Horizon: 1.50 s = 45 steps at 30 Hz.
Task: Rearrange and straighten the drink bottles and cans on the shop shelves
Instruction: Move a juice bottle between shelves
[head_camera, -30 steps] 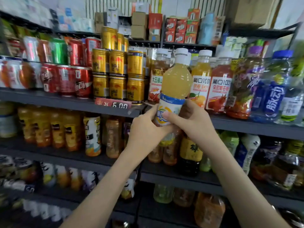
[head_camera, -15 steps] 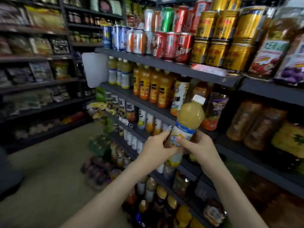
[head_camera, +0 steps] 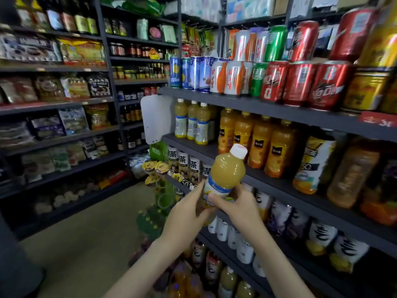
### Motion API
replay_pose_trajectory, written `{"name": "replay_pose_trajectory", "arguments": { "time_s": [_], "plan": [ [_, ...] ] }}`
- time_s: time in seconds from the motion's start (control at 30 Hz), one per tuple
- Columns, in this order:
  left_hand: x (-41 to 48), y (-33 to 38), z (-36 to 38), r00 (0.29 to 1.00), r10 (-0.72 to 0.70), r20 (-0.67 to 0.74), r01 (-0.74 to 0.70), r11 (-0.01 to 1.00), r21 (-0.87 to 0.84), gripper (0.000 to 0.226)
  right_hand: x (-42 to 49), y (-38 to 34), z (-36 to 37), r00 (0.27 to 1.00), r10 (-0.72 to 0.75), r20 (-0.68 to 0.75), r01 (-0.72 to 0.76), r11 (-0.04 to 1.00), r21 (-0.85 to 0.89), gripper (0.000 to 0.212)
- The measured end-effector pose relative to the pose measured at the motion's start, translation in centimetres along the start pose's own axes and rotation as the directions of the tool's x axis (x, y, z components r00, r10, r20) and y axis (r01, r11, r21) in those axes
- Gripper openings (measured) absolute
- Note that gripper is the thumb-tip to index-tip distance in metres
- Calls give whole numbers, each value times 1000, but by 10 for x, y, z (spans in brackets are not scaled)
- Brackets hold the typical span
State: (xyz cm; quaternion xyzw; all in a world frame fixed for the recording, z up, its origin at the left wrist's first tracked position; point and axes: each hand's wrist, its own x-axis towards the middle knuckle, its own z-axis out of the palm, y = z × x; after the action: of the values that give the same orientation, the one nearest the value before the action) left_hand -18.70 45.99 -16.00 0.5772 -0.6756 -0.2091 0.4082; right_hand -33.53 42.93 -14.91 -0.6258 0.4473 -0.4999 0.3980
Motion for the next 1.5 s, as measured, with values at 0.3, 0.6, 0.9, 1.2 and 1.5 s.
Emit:
{"name": "replay_pose_trajectory", "arguments": {
  "time_s": [0.3, 0.6, 0.9, 1.2, 1.5],
  "plan": [
    [125, -89, -33, 998, 55, 26, -57, 994, 97, 61, 124, 29, 47, 941, -13, -337, 1, 999, -37, 39],
    [268, -140, -26, 979, 198, -52, -189, 972, 139, 57, 254, 70, 79, 873, -142, -467, 36, 973, -229, 46],
    [401, -188, -22, 962, 251, -109, -246, 968, 53, 79, 339, 97, 94, 790, -169, -590, -99, 914, -395, 52],
    [472, -222, -15, 979, 203, 26, -204, 979, 29, 108, 377, 120, 116, 683, -149, -715, -265, 862, -433, 64],
    [457, -222, -7, 947, 317, 53, -321, 940, 113, 116, 387, 108, 130, 625, -140, -768, -371, 813, -450, 68]
  ]
}}
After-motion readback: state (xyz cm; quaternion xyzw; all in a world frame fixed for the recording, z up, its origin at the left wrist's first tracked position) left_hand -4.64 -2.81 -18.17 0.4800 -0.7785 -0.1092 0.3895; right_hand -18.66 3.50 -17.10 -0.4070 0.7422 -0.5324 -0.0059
